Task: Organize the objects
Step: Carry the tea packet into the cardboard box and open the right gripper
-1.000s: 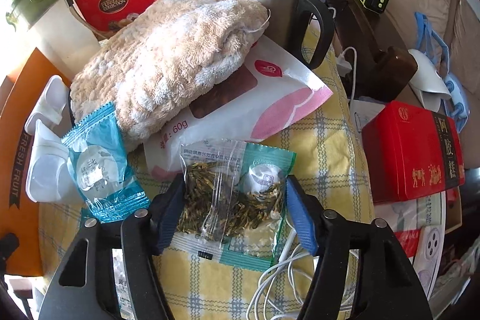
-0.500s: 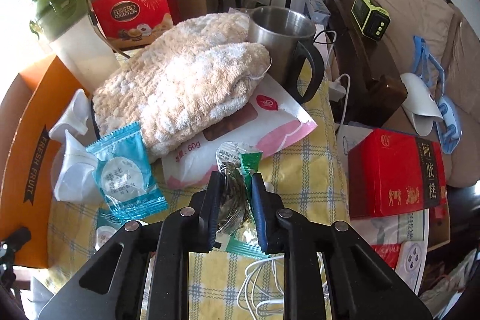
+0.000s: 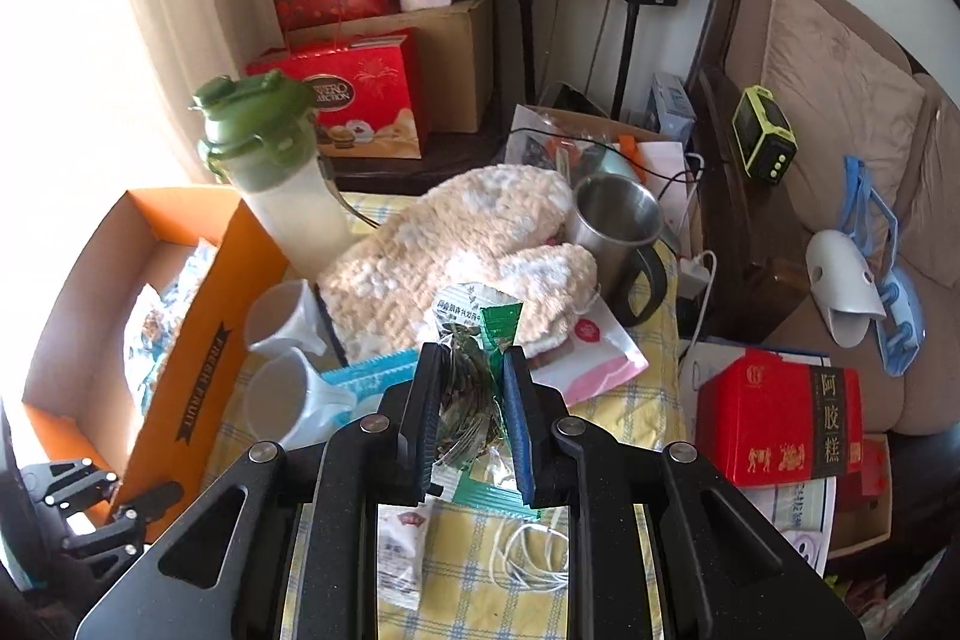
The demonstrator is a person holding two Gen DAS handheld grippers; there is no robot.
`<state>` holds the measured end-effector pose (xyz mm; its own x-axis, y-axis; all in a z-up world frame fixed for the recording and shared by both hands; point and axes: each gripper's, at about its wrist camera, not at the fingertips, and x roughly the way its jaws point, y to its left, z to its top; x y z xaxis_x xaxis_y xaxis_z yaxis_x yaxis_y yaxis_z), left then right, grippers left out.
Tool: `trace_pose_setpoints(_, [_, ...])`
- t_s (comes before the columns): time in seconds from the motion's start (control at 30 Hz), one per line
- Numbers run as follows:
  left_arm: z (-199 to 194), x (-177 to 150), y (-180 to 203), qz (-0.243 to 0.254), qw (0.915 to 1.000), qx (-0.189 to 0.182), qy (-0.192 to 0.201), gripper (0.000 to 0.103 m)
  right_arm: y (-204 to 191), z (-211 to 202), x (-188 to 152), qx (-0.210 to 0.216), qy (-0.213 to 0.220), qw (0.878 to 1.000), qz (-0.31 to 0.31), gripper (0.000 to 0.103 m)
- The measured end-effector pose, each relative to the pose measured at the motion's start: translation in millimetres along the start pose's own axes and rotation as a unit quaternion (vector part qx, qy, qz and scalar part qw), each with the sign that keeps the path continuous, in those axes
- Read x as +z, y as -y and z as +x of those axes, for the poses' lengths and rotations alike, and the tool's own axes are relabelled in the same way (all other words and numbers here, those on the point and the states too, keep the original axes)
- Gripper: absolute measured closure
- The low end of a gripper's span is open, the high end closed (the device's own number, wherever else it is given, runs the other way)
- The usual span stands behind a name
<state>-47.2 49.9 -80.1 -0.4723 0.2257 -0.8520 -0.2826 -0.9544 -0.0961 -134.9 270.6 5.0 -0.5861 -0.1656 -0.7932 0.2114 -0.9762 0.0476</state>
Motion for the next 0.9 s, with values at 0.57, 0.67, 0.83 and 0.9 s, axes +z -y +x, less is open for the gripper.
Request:
trace_pose_setpoints(0.57, [1,-1,-1,-0.003,1.0,0.0,0.002,0.092,-133,-9,48,0.144,0.011,0.984,-0.102,0.083])
trace_pose_setpoints(0.67, [1,-2,-1,-0.002,1.0,0.001,0.002,0.092,-157,-6,54,0.18,0.003,0.977,-0.117,0.082])
trace_pose_setpoints(0.83, [2,-2,-1,-0.002,1.0,0.001,0.002,0.092,-193,-4,55,0.219,-0.014,0.965,-0.148,0.068])
trace_pose_setpoints(0.9, [2,-2,-1,0.0,1.0,0.002,0.001,0.092,-204,-5,54,0.23,-0.014,0.961,-0.154,0.062])
